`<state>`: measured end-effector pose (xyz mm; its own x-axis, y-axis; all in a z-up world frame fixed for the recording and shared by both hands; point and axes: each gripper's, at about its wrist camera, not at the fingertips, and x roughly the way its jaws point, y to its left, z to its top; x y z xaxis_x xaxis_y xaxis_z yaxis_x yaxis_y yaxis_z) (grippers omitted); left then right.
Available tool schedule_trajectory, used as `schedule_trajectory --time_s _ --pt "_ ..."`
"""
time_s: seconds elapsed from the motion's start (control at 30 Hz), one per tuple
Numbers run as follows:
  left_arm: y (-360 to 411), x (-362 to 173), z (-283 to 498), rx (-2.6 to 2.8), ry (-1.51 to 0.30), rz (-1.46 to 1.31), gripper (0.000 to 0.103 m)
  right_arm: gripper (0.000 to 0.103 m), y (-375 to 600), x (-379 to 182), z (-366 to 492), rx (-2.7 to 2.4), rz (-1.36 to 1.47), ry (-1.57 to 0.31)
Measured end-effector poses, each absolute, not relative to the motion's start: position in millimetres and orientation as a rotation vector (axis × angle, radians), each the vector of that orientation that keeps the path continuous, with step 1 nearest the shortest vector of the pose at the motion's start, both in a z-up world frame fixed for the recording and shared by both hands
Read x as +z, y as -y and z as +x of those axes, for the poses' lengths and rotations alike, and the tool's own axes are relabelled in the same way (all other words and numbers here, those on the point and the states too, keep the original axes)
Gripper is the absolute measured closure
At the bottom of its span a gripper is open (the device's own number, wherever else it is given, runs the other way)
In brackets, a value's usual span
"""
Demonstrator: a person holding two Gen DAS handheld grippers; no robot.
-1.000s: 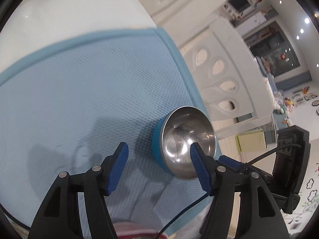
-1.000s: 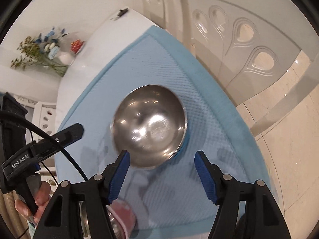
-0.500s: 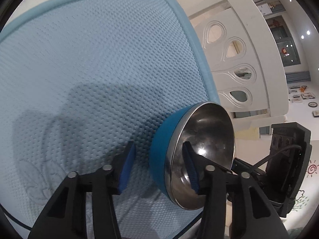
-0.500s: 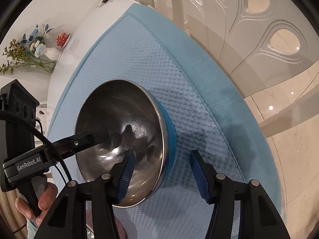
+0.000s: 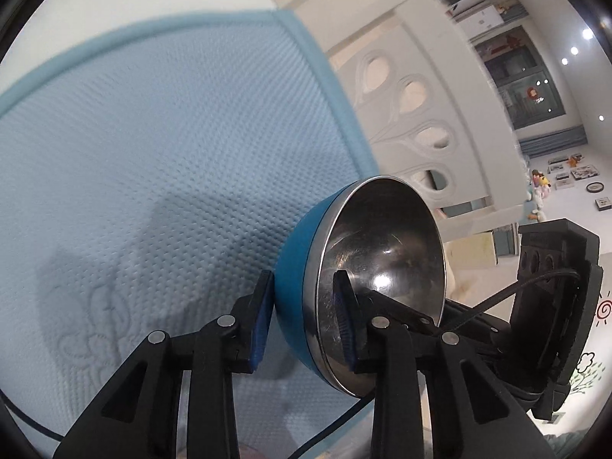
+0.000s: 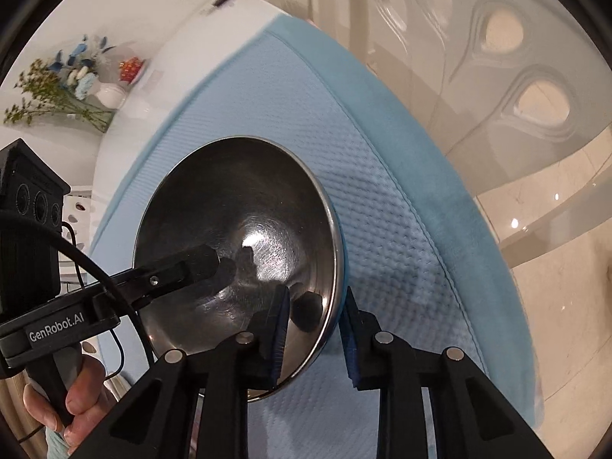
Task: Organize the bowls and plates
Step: 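Lift the blue-sided bowl and carry it toward the bowl stack, then lower the blue-sided bowl into the stacked bowls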
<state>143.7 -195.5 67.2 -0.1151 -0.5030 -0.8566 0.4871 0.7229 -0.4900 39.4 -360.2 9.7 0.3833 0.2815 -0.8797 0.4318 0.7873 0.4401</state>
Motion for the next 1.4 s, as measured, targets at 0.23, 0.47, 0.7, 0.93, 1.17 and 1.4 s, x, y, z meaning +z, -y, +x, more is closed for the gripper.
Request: schedule_trajectory --time_s 0.23,0.47,0.7,0.93,1.17,1.4 --pt "151.7 127.8 123.7 -0.833 -1.338 -0.057 0.076 0.078 337.5 62.3 9.0 -0.076 0.654 -1.109" --pt "107.2 164.1 90.9 -0.806 -1.251 -0.097 0.076 0.078 292.3 96.3 -28.8 -0.044 0.608 -1.073" --pt "78.9 170.3 56.0 -0.767 -1.207 -0.139 0.076 0.078 236.3 113.8 -59.4 0.002 0.578 -1.072" --pt "42.3 169.8 26.7 -0.75 -1.191 -0.193 0.075 0.078 200.7 120.1 -88.9 0.028 0.533 -1.073" --pt "24.3 168.0 8.4 -0.753 -1.187 -0.204 0.075 0.078 169.2 125.5 -115.4 0.029 0.502 -1.094" --pt "29.1 182.1 10.7 -0.749 -1.142 -0.14 0.075 0.077 163.1 139.3 -101.8 0.005 0.443 -1.104"
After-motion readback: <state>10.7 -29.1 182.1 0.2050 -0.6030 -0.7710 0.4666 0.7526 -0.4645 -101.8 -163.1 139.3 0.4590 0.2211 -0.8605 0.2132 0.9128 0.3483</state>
